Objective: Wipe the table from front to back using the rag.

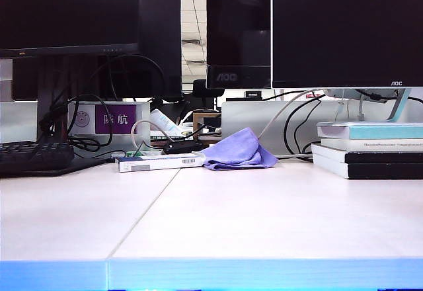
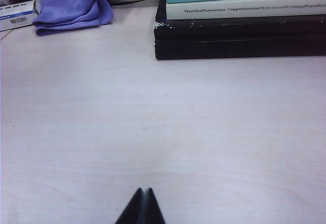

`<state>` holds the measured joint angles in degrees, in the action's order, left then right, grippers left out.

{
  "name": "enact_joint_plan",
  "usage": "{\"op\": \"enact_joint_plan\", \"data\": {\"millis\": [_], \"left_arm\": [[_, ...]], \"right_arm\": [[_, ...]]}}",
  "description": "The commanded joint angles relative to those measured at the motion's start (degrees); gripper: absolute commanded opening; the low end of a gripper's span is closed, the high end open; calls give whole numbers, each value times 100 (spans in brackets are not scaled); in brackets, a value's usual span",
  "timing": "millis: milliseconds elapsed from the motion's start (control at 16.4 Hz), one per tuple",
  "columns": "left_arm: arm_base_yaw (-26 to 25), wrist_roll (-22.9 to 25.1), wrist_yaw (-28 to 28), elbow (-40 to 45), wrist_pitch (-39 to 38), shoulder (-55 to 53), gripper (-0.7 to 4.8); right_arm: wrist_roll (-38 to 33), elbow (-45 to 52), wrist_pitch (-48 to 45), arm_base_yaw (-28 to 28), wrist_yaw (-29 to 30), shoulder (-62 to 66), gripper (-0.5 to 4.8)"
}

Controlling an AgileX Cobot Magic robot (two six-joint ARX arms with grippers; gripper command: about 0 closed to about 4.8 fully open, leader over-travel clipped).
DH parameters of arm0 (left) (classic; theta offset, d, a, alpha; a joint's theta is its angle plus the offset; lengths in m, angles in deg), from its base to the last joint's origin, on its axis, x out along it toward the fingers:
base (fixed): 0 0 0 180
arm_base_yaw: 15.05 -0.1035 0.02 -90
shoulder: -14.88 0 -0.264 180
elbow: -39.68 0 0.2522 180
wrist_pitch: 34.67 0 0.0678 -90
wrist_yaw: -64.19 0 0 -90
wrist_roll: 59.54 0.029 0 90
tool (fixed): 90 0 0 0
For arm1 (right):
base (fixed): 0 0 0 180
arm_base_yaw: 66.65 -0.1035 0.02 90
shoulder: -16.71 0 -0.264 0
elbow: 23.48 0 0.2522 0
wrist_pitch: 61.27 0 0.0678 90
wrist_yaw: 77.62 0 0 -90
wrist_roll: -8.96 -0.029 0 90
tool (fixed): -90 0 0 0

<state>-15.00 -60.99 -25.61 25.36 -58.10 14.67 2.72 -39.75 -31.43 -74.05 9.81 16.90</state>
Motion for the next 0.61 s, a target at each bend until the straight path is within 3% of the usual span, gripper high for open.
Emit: {"op": "enact_joint_plan", "data": {"millis": [61,305,488,610], "left_arm": [[-11,-48,0,13,-109,13,-5],[-9,-52,22,13,-109,13,-5],[-9,-157,28,-13,461,13,-5],[-9,-857,352,-376,636,4,-5]], "right_arm": [[-17,20,-2,0,-28,-9,0],[-17,20,-9,0,-28,-9,-1],[-260,-52,-476,0,-26,-9,-1],[-428,-354,-702,0,-402,-9,-1]]}}
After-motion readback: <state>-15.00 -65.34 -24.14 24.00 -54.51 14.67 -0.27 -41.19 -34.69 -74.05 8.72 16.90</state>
